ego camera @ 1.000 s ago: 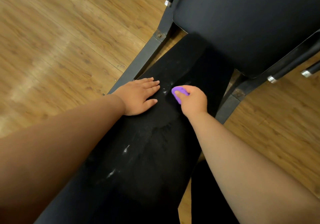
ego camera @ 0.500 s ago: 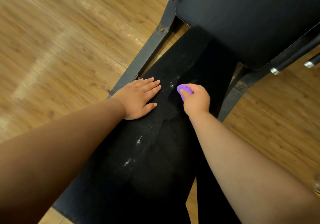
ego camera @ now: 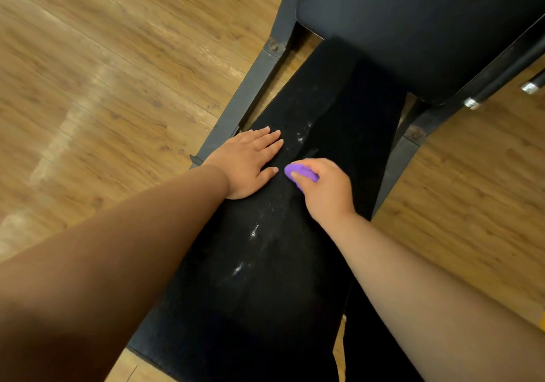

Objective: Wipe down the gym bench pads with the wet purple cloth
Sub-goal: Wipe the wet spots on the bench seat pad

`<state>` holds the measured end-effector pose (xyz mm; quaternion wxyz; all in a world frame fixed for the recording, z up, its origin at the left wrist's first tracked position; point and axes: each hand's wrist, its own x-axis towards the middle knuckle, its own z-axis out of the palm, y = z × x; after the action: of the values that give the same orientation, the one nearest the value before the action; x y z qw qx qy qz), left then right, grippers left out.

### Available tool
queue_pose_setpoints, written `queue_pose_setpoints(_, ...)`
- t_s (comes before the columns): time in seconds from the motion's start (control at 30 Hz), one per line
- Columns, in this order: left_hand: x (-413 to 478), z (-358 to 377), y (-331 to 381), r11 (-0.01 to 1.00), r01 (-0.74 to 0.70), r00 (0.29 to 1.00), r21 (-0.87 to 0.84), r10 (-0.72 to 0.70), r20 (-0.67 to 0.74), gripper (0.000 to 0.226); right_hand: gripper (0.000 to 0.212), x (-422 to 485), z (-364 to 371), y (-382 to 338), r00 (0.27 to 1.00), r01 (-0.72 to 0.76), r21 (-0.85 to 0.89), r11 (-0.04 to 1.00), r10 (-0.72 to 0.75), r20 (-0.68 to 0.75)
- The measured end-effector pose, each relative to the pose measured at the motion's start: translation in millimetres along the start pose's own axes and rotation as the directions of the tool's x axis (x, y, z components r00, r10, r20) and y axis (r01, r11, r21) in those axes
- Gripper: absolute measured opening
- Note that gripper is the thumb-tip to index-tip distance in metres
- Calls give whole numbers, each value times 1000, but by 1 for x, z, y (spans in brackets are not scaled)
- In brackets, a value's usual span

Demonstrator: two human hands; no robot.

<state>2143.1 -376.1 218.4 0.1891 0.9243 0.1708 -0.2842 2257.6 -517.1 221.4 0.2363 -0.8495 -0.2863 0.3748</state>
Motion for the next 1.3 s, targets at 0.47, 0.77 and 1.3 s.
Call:
queue_pose_setpoints(0.47, 0, 3, 1, 1000, 5, 1000, -3, -5, -23, 57, 21, -22, -4, 16, 981, 172, 35, 984, -175, 82)
queue_pose_setpoints(0.77, 0, 4, 0, 1000, 4, 999, -8, -4, -41, 56, 27, 3, 0, 3, 999, -15, -47, 999, 13, -32)
queue_pose_setpoints(1.3, -12, -6, -4, 984, -111, 994, -141, 110, -16, 52, 19, -60, 8, -10, 1000, 12, 80, 997, -10, -25)
